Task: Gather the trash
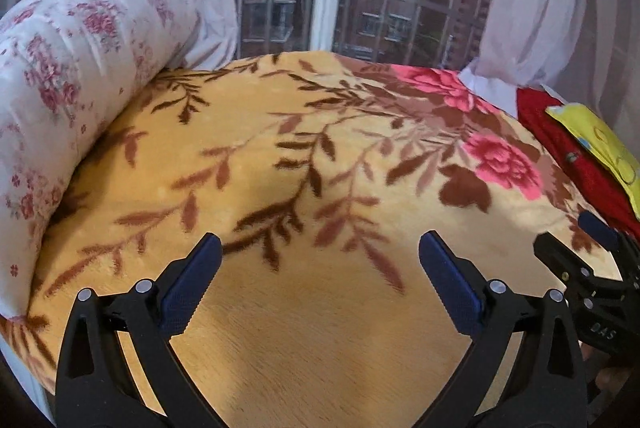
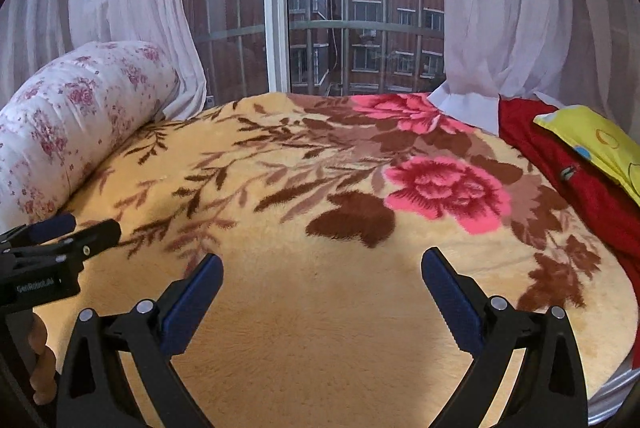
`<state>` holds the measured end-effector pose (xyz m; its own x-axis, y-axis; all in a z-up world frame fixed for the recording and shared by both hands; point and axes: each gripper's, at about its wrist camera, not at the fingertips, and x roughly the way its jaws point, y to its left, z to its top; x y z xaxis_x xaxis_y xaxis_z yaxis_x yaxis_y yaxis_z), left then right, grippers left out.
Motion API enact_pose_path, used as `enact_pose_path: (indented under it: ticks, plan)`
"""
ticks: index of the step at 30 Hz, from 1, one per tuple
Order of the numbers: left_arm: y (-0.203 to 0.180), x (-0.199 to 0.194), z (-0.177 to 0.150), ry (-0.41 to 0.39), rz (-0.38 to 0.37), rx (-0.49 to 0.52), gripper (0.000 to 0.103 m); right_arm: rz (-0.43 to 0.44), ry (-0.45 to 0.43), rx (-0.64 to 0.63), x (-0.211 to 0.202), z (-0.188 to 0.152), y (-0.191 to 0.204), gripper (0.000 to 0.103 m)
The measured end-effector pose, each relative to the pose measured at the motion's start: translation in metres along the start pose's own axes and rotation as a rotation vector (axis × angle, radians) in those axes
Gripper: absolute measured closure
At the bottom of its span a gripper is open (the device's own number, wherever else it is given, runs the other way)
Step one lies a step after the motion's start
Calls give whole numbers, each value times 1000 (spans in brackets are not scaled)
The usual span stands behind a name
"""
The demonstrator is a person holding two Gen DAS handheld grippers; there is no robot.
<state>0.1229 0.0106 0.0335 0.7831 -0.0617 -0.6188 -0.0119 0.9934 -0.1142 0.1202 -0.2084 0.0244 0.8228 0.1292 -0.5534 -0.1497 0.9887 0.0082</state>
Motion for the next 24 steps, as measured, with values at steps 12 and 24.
enact_pose_path:
  ticks: [12, 24]
  plan:
    - [8, 13, 3, 6, 33, 8, 7, 5, 31, -2, 16, -3, 5, 5]
    - [8, 15, 3, 11, 34, 4, 7, 4, 38, -1, 18, -4, 8, 5]
